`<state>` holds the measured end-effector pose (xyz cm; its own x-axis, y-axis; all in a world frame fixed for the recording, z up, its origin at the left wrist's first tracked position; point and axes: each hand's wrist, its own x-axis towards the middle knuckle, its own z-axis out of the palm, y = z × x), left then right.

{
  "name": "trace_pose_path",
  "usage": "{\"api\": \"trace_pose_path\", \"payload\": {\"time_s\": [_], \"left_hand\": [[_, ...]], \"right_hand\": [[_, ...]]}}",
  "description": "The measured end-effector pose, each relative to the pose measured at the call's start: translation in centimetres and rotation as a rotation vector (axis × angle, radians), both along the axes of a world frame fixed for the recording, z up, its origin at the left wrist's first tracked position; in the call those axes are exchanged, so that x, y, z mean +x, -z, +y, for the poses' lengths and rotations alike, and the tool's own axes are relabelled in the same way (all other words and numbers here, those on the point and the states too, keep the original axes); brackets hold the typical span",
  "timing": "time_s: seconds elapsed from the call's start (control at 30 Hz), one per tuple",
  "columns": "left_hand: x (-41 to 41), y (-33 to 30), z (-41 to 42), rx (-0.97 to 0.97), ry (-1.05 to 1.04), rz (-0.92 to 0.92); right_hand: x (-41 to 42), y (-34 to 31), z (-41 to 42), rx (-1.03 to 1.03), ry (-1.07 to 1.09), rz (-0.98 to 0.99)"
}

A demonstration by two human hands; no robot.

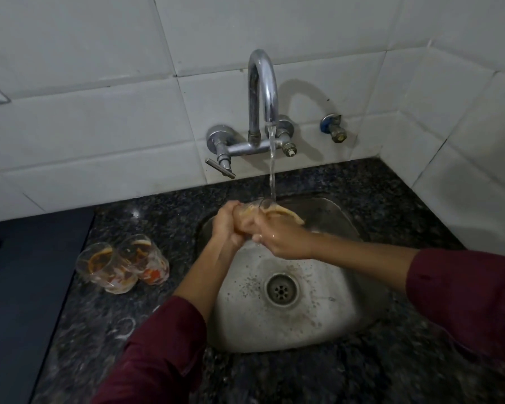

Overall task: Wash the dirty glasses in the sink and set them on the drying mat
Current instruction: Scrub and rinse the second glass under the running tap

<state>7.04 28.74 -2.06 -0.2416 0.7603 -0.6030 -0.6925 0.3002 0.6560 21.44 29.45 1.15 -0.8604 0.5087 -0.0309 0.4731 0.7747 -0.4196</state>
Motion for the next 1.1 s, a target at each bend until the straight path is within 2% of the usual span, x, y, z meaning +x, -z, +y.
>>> {"api": "trace_pose_path", "payload": {"time_s": [0.03, 0.07, 0.1, 0.13, 0.2, 0.23, 0.27, 0.3, 0.33, 0.37, 0.43, 0.47, 0.5, 0.53, 0.57, 0.67, 0.7, 0.77, 0.83, 0.87, 0.9, 0.93, 1.0, 1.1], "left_hand": [[-0.1, -0.3, -0.4, -0.059, 0.063, -0.03], [-0.1, -0.5, -0.7, -0.095, 0.086, -0.04], [0.1, -0.4, -1.0, -0.089, 0.081, -0.042], [0.3, -0.3, -1.2, -0.045, 0.054, -0.026], [1.2, 0.5, -1.4, 0.114, -0.076, 0.079], [1.6, 0.7, -1.5, 0.16, -0.135, 0.151], [1.7, 0.8, -1.6, 0.173, -0.173, 0.192], [1.7, 0.6, -1.7, 0.15, -0.178, 0.198], [1.4, 0.8, -1.7, 0.09, -0.15, 0.185], [1.2, 0.8, -1.6, 0.024, -0.088, 0.163], [0.5, 0.7, -1.6, -0.094, 0.032, 0.117], [0.3, 0.7, -1.6, -0.138, 0.065, 0.116], [0.2, 0.6, -1.7, -0.166, 0.078, 0.113], [0.1, 0.4, -1.8, -0.167, 0.084, 0.105], [0.2, 0.3, -1.8, -0.127, 0.086, 0.086], [0.5, -0.2, -1.8, 0.128, 0.001, -0.009], [0.5, 0.1, -1.6, 0.15, -0.049, -0.02], [0.4, 0.7, -1.5, 0.095, -0.083, -0.019], [0.4, 1.3, -1.7, 0.008, -0.056, -0.03], [0.4, 1.6, -1.9, -0.031, -0.04, -0.066], [0.5, 1.6, -2.2, -0.076, -0.03, -0.106], [0.5, 1.7, -2.5, -0.113, -0.01, -0.136], [0.3, 1.9, -3.0, -0.152, 0.086, -0.12], [0.2, 2.7, -4.6, -0.249, 0.329, 0.241]], "right_hand": [[0.6, 0.7, 0.4, 0.16, -0.072, -0.133], [0.9, 1.1, 0.8, 0.213, -0.099, -0.148], [0.8, 0.7, 0.9, 0.138, -0.084, -0.079], [0.4, 0.0, 1.0, -0.084, 0.002, 0.055], [-0.8, -1.5, 0.9, -0.727, 0.287, 0.457], [-1.2, -1.8, 0.7, -1.023, 0.408, 0.595], [-1.4, -1.7, 0.4, -1.151, 0.447, 0.65], [-1.3, -1.6, -0.3, -1.101, 0.409, 0.628], [-0.8, -1.1, -1.0, -0.929, 0.304, 0.579], [-0.1, -0.4, -1.3, -0.651, 0.177, 0.462], [1.0, 0.8, -0.8, -0.134, -0.087, 0.071], [1.3, 0.9, -0.3, 0.012, -0.143, -0.13], [1.5, 0.8, 0.3, 0.091, -0.18, -0.221], [1.3, 0.3, 0.6, 0.057, -0.197, -0.203], [1.0, -0.3, 0.7, -0.071, -0.172, -0.098], [-0.4, -1.5, 0.4, -0.906, 0.165, 0.382], [-0.7, -1.4, 0.2, -0.959, 0.222, 0.434], [-0.6, -0.5, -0.5, -0.646, 0.161, 0.351], [0.0, 1.4, -0.6, -0.206, -0.029, 0.146], [0.3, 2.0, -0.5, -0.059, -0.059, 0.056], [0.6, 2.5, -0.5, -0.009, -0.032, 0.03], [0.7, 3.0, -0.4, -0.027, 0.017, 0.087], [0.9, 3.6, -0.5, -0.071, 0.116, 0.301], [1.5, 4.2, -0.2, -0.337, 0.336, 0.489]]}}
